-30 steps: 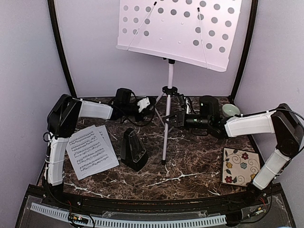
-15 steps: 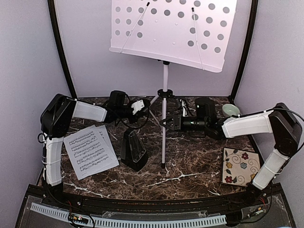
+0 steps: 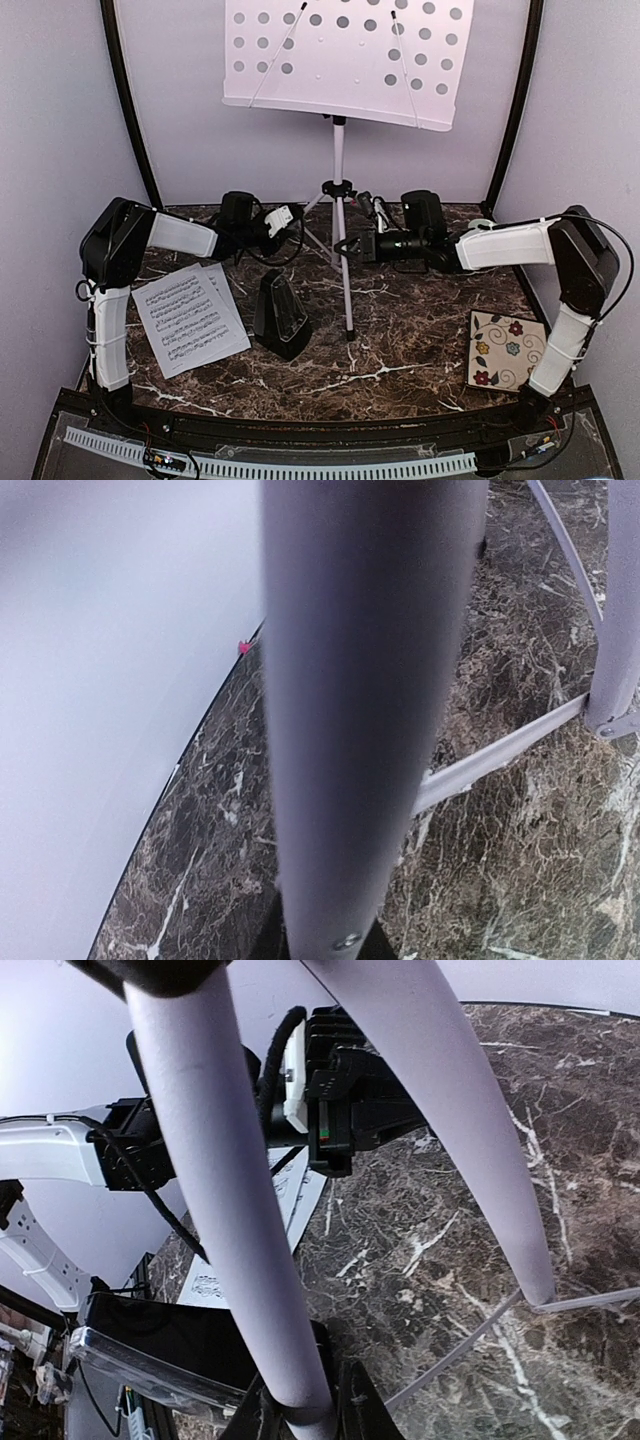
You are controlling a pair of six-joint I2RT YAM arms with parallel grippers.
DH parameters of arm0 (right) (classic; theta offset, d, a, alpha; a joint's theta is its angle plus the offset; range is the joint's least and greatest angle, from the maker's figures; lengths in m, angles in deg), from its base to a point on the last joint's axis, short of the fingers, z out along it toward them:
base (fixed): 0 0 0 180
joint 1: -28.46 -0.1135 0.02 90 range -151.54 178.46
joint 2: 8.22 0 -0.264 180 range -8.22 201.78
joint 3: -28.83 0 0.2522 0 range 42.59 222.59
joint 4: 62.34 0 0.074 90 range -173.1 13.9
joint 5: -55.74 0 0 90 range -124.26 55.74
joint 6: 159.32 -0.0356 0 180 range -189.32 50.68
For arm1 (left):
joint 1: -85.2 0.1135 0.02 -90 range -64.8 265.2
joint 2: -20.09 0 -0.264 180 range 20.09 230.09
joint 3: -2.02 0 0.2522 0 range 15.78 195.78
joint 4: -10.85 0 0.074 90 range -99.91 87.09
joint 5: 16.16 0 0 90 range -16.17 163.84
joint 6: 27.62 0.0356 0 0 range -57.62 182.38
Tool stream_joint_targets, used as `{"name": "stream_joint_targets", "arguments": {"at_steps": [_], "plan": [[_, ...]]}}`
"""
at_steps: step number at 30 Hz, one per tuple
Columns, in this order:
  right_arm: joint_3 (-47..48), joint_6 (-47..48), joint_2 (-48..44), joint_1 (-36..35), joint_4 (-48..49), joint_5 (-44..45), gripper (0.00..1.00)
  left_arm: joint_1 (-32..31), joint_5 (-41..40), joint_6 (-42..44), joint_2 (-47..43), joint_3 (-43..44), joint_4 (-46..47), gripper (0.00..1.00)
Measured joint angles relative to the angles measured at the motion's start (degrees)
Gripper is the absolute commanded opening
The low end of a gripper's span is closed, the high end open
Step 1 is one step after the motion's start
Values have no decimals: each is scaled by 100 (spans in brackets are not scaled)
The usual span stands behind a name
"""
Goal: Set up the instrument practice props
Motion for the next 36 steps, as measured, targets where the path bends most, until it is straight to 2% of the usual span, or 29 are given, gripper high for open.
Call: {"name": "stream_joint_targets", "arguments": {"at_steps": [11,13,14,16,18,22,24,28,33,36], "plan": [[201,769,35,369,-372,-52,0,-4,-103,-262,149,258,-107,0],[216,789,35,367,-391,-46,0,-4,-87,-262,153,269,-127,6],[234,796,35,365,-415,-46,0,-4,-83,-262,153,284,-155,14],[260,813,35,358,-459,-24,6,-4,-83,-289,153,302,-195,34],[269,831,35,354,-490,-15,16,13,-173,-634,153,297,-195,47],[249,752,0,332,-542,13,40,144,-236,-1075,17,133,-214,59],[116,704,-61,323,-981,28,51,170,-308,-1281,-103,37,-293,62],[-68,577,-61,278,-1751,111,63,221,-415,-1558,-527,-208,-549,69],[-107,525,-358,264,-2267,422,78,321,-820,-1884,-1624,-688,-809,75],[-133,474,-903,264,-2406,697,89,352,-1182,-2138,-2352,-909,-1150,95]]}}
